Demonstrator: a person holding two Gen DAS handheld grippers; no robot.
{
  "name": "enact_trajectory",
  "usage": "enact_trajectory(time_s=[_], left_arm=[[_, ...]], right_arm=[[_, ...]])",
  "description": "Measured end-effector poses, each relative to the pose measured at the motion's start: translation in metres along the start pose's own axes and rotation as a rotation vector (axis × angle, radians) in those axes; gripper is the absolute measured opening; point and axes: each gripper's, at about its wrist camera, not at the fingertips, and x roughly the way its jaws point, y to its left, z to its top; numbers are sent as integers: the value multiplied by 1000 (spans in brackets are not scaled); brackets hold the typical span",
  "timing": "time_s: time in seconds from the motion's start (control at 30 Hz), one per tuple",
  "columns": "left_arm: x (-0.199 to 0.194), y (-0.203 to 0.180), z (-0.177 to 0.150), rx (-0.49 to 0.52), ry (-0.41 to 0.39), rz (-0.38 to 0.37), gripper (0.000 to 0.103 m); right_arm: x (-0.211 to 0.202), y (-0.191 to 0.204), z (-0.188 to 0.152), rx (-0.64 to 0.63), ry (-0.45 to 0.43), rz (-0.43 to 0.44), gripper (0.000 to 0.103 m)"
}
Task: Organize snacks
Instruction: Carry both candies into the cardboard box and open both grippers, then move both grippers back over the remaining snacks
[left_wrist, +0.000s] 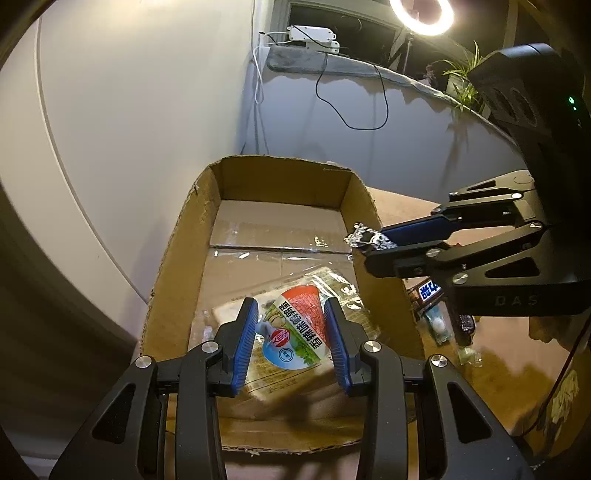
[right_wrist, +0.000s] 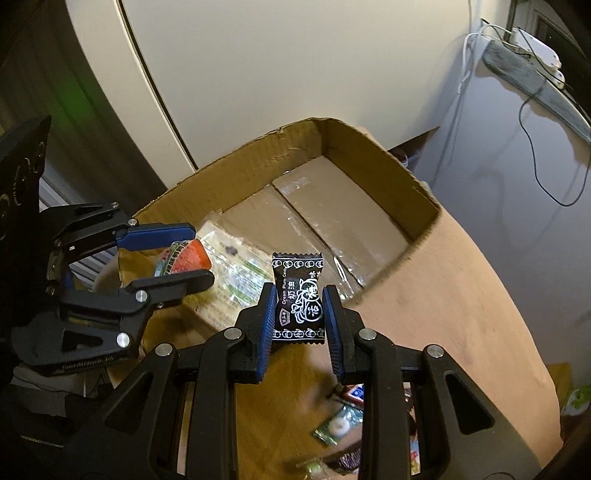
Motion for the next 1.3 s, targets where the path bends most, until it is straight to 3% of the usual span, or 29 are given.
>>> enact_trajectory(time_s=[0.2, 0.33, 0.7, 1.2, 1.27, 1.3], left_arm=[[-1, 1, 1, -11, -3, 9, 41], [-4, 1, 1, -19, -12, 13, 48], [-15, -14, 1, -3, -32, -6, 48], [-14, -87, -8, 81, -9, -125, 48], [-11, -98, -10, 95, 3, -141, 48], [-10, -102, -11, 100, 8, -148, 48]], right_arm=[[5, 6, 5, -19, 8, 11, 28], [1, 6, 6, -12, -2, 8, 39], [-17, -2, -3, 12, -25, -7, 40], [-63, -64, -77, 116, -20, -113, 41], [-71, -76, -91, 137, -17, -132, 48], [-74, -81, -96, 145, -17, -139, 58]])
